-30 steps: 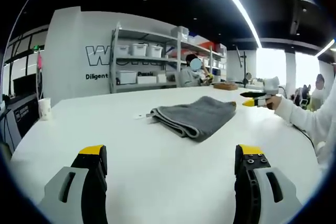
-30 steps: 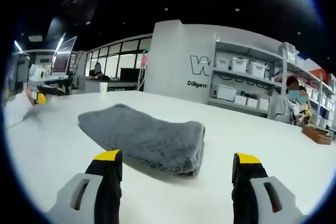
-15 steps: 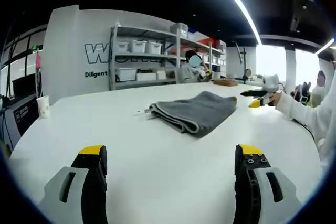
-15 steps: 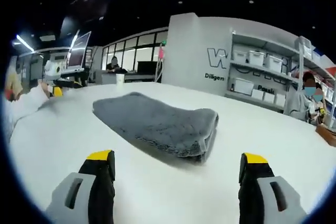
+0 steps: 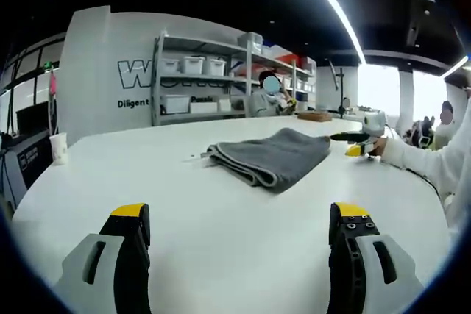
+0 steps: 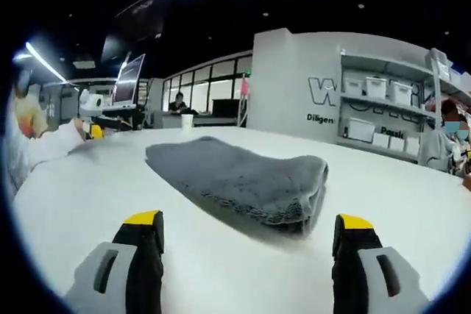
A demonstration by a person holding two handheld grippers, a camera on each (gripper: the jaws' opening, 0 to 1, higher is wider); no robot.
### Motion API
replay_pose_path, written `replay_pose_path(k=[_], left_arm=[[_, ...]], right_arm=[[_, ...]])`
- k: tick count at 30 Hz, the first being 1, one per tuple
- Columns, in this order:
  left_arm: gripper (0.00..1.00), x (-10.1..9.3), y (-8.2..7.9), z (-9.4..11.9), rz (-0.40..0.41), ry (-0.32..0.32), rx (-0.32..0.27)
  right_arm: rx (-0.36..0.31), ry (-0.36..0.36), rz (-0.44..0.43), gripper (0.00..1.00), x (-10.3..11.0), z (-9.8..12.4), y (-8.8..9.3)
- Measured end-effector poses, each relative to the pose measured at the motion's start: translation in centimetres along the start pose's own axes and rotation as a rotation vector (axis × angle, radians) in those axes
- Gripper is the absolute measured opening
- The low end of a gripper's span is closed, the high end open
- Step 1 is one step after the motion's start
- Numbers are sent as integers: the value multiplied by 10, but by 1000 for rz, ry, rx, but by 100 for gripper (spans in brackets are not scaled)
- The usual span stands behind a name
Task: Open the folded towel by lifting each exposed corner and separating the folded layers until the towel lies flat within the target outline without major curled edges
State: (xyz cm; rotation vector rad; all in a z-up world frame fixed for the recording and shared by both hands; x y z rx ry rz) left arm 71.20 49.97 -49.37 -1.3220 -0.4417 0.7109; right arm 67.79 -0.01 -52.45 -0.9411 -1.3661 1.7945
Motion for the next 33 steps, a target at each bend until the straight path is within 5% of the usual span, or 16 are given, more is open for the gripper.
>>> replay_pose_path(k=[5,16,33], left_arm=[[100,-1,0,0,-1,1,-2],[100,0,5,-3,11,10,9],[100,-5,5,-3,4,14,9]], right_arm=[[-49,-13,41,87,1,-1,-4],[-20,-3,133,70,1,-5,-1],[30,103,121,11,-14,3,5]])
Point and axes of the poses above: the point that each gripper's makers call its tool centre point, and the gripper's own axes: z roughly backward along the fingers, x roughly to its left, y roughly out of its underside, the point moved 8 cm from there along z, roughly backward along the fingers, and after that the axes turned 4 degrees about z, right-handed, at the moved point
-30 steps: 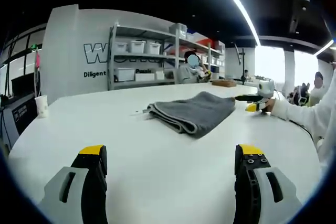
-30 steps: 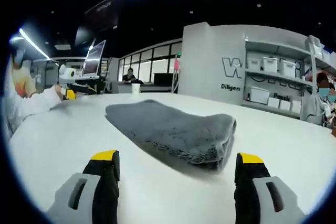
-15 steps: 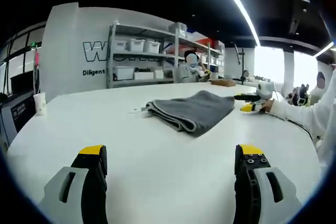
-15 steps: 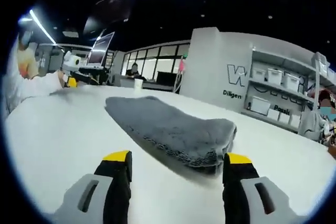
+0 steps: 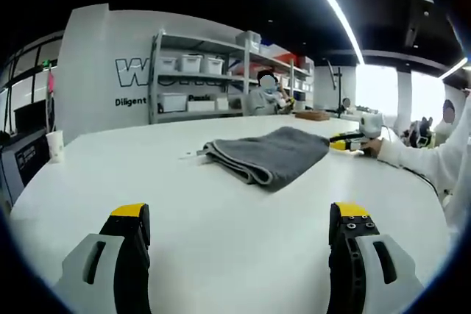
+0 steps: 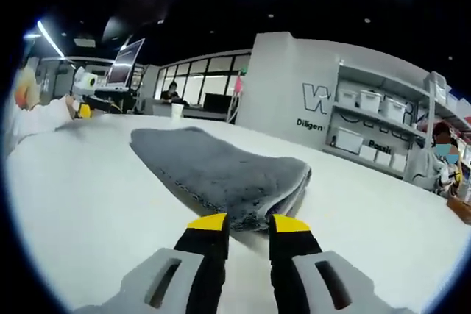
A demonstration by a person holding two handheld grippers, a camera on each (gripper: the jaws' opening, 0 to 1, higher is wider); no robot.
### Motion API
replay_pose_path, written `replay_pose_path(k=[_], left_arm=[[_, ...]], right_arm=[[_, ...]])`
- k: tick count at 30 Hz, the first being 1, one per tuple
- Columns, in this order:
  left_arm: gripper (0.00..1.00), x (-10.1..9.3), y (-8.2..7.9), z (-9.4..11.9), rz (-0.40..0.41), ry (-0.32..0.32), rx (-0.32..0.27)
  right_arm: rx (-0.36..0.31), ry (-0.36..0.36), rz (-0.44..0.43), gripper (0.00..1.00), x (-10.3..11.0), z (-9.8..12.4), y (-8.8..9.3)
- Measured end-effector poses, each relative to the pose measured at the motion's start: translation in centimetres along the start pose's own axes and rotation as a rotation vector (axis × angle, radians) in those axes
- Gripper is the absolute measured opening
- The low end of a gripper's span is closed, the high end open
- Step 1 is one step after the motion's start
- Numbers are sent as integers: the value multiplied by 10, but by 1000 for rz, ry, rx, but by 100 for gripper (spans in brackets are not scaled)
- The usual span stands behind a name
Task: Open the folded towel by lifting each exposed corner and separating the folded layers until the towel lies flat within the target outline without major curled edges
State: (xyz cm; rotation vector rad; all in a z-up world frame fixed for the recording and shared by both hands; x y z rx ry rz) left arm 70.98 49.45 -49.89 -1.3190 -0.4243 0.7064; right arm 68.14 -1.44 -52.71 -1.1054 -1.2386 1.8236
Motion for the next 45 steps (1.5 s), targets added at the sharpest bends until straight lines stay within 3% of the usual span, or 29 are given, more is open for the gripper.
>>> replay_pose_path(k=[3,22,30,36,45], left_arm=[[100,-1,0,0,0,4,-2],[100,-1,-2,-1,-7,6,-2],[100,-3,-3,-1,-9,6,-5],[100,-4,-2,-1,-11,4,-3],[100,-4,-2,-1,-10,3,-1]], right_arm=[[9,10,0,3,-2,1,1],[56,-26,-69,0,8,3,2],[60,-87,-67,0,21,3,-2],[20,-193,-52,0,35,2,-7],[5,-296,-18,0,54,-1,-11]])
Point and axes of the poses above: the point that each gripper's makers call its tool centre point, and the gripper's own axes: z roughly backward along the fingers, x roughly to its left, y roughly out of its underside, the point moved 8 cm from there along z, roughly backward along the fingers, and after that the axes turned 4 degrees about z, right-handed, at the moved point
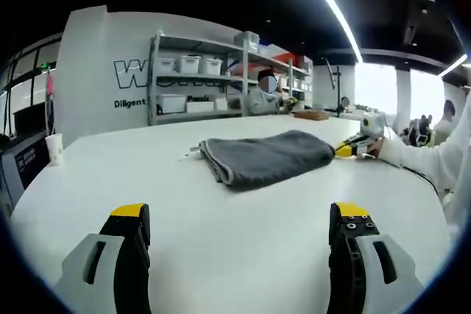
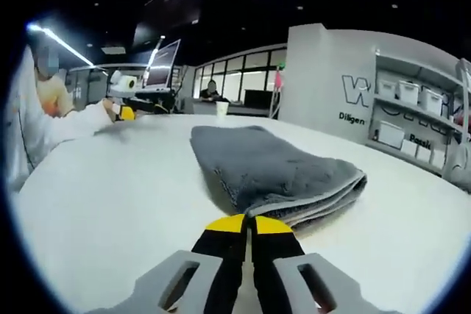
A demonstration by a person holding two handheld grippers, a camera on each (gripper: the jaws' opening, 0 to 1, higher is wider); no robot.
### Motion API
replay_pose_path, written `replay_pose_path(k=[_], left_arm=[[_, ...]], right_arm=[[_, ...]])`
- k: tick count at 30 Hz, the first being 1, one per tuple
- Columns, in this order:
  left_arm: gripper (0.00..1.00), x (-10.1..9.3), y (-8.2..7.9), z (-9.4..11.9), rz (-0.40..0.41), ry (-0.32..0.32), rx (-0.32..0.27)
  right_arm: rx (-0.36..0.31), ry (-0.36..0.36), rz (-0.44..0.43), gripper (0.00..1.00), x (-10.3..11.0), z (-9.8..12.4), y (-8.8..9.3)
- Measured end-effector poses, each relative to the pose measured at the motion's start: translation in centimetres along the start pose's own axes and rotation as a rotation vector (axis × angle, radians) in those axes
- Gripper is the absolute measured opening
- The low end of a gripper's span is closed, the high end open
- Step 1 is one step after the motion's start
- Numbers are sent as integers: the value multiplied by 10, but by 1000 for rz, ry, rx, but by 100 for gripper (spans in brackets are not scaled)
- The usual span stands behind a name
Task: Open the folded towel by lifting each exposed corner and separating the folded layers until the towel lies flat within the target outline without major curled edges
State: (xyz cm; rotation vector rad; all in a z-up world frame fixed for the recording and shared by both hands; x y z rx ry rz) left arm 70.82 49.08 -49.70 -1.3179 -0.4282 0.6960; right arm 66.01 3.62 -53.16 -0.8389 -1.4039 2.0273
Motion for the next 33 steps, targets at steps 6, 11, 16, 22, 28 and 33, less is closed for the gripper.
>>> replay_pose_path(k=[6,11,16,22,28,33], left_arm=[[100,1,0,0,2,-1,0],[100,0,0,0,-1,-1,1],[100,-3,-1,-1,-11,7,4],[100,-4,-3,0,-24,7,4],[100,-3,-4,0,-33,2,11],[100,-5,-3,-1,-32,10,17]], right_arm=[[-10,-64,20,0,15,-6,-5],[-14,-112,34,0,30,-13,-10],[-14,-159,53,0,47,-22,-14],[-15,-196,66,0,62,-30,-19],[-22,-217,80,0,75,-36,-23],[-30,-241,101,0,90,-44,-28]])
Point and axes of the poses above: the point that each gripper's makers call its tool centre point, and the gripper's own axes: z roughly backward along the fingers, x roughly to its left, y roughly out of its underside, the point moved 8 cm from there along z, roughly backward along the fingers, and after that the axes turned 4 degrees about z, right-handed, at the moved point
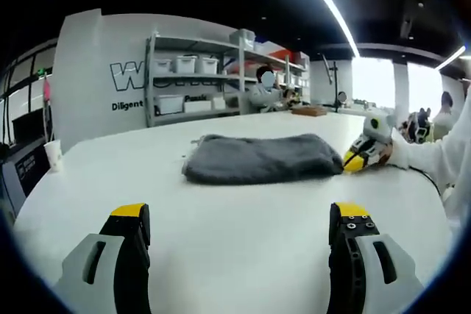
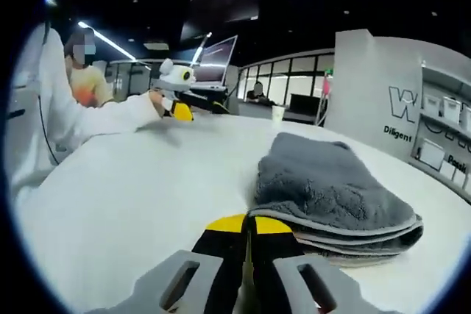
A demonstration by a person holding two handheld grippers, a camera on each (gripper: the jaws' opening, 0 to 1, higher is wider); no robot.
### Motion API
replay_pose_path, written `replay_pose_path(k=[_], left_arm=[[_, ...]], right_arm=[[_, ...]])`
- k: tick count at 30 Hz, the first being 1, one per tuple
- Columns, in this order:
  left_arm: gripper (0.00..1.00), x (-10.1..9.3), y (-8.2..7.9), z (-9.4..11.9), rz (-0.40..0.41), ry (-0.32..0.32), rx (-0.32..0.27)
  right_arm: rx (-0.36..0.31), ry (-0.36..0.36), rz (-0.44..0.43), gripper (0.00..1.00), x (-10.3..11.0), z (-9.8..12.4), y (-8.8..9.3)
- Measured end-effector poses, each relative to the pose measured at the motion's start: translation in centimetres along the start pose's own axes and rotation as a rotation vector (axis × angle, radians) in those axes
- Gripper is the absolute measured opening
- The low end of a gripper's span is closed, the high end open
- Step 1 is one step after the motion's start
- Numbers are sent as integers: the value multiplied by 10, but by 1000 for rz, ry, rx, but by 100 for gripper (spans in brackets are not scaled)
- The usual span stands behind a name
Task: Open the folded towel by lifting each exposed corner and separating the folded layers until the towel lies flat within the target outline without major curled edges
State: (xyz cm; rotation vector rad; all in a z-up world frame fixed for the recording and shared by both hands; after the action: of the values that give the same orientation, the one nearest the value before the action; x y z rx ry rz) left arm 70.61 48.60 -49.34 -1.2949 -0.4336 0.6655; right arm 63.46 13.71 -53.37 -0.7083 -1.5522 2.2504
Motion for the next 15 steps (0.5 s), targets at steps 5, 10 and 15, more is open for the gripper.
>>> replay_pose_path(k=[5,10,15], left_arm=[[100,0,0,-1,-4,3,5],[100,-1,0,-1,-5,1,5],[100,-1,1,-1,-5,-2,9]], right_arm=[[-1,-24,17,0,11,-11,-5],[1,-37,34,0,23,-21,-11],[-6,-48,38,0,33,-31,-17]])
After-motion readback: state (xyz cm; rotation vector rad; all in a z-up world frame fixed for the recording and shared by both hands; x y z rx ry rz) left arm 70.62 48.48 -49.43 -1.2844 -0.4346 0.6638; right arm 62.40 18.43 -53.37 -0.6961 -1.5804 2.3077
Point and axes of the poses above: the point that each gripper's makers call its tool centre point, and the gripper's own axes: z roughly backward along the fingers, x roughly to its left, y roughly out of its underside, the point moved 8 cm from there along z, roughly backward along the fingers, and after that the axes turned 4 degrees about z, right-handed, at the moved point
